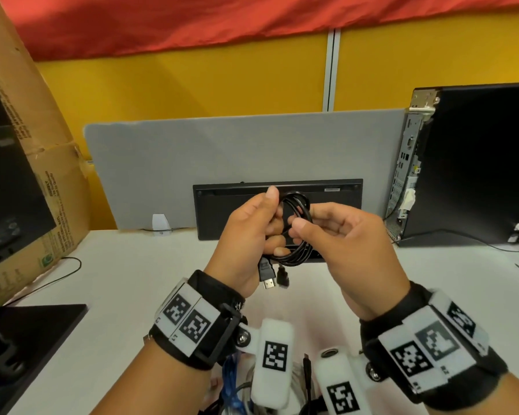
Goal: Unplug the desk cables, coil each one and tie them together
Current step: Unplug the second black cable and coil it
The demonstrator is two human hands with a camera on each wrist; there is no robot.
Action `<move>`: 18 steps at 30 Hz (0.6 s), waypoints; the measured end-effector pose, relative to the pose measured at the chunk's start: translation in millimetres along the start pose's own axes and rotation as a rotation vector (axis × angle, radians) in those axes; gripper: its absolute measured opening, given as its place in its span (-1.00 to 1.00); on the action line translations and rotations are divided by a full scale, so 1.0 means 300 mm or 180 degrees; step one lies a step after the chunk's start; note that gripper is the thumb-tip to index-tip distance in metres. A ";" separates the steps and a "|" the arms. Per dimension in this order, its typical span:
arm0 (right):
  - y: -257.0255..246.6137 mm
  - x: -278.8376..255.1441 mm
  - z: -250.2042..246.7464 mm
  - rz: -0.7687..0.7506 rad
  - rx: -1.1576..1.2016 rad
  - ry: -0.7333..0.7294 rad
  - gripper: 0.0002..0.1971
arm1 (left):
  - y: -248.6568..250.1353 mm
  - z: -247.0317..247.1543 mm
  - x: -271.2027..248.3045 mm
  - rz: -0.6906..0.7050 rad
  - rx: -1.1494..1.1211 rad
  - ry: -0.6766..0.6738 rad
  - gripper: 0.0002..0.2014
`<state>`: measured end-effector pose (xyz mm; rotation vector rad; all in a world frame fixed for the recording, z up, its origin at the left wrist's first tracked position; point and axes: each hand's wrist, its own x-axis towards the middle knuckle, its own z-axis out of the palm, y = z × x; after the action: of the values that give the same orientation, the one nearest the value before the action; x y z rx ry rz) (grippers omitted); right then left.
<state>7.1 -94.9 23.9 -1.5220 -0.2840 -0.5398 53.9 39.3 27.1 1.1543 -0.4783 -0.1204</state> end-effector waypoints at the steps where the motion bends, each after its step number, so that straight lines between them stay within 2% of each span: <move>1: -0.001 -0.001 0.001 0.0049 0.0037 0.0026 -0.86 | -0.005 -0.001 0.001 0.0034 0.0078 -0.0003 -0.66; 5: -0.007 0.001 -0.007 0.0345 0.0564 0.0009 -0.80 | -0.013 0.007 -0.002 0.0219 0.0407 -0.0031 -0.66; 11: -0.017 0.003 -0.010 0.0688 0.1047 -0.0231 -0.80 | 0.006 0.005 -0.009 0.0263 0.0624 -0.0306 -0.68; 18: -0.050 -0.005 0.007 0.1327 0.2189 -0.0780 -0.77 | 0.033 -0.011 -0.013 0.0318 0.1010 -0.0327 -0.70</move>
<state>-1.5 -92.0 36.2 -0.9283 -0.2911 0.0861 50.4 47.4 33.9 1.4362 -0.6618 -0.0170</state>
